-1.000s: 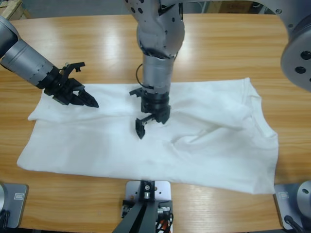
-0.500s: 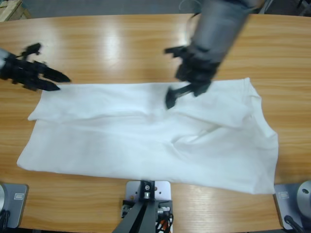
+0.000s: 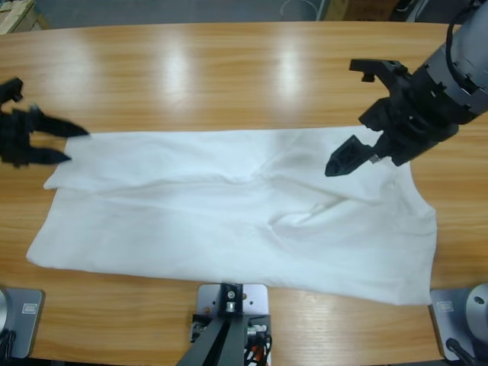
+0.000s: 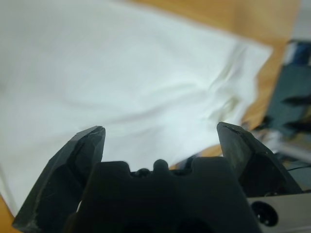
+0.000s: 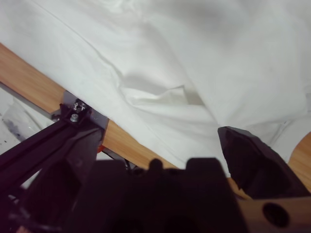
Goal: Fold clothes
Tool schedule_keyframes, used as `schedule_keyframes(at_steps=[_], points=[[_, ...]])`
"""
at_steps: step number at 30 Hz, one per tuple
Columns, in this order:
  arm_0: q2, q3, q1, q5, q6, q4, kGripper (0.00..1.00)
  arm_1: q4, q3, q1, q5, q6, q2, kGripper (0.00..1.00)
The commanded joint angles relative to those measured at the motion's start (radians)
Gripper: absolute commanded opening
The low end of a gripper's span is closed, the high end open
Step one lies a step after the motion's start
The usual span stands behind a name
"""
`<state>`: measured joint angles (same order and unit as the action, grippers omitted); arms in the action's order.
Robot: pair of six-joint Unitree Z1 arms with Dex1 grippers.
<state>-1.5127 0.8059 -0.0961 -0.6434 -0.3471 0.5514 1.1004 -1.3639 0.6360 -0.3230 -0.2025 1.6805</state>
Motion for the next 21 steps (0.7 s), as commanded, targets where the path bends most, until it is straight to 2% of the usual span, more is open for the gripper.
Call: schedule_keyframes(at_steps=[1, 3, 5, 8, 14, 18, 21], points=[[0.205, -0.040, -0.425, 0.385, -0.174, 0.101, 0.904, -0.079, 0.152, -0.010, 0.010, -0.035, -0.120, 0.991], [0.212, -0.028, -0.496, 0.445, -0.209, 0.146, 0.908, -0.100, 0.192, -0.010, 0.010, -0.042, -0.152, 0.991], [0.203, -0.063, -0.496, 0.450, -0.259, 0.146, 0.912, -0.115, 0.224, -0.010, 0.007, -0.049, -0.181, 0.992], [0.196, -0.155, -0.445, 0.459, -0.372, 0.114, 0.913, -0.121, 0.264, -0.010, 0.004, -0.059, -0.225, 0.992], [0.171, -0.228, -0.444, 0.485, -0.487, -0.008, 0.913, -0.122, 0.322, -0.010, -0.007, -0.075, -0.296, 0.991], [0.126, -0.224, -0.408, 0.526, -0.484, -0.079, 0.913, -0.122, 0.338, -0.010, -0.011, -0.089, -0.326, 0.993], [0.118, -0.226, -0.340, 0.540, -0.476, -0.128, 0.913, -0.122, 0.341, -0.010, -0.016, -0.095, -0.332, 0.993]])
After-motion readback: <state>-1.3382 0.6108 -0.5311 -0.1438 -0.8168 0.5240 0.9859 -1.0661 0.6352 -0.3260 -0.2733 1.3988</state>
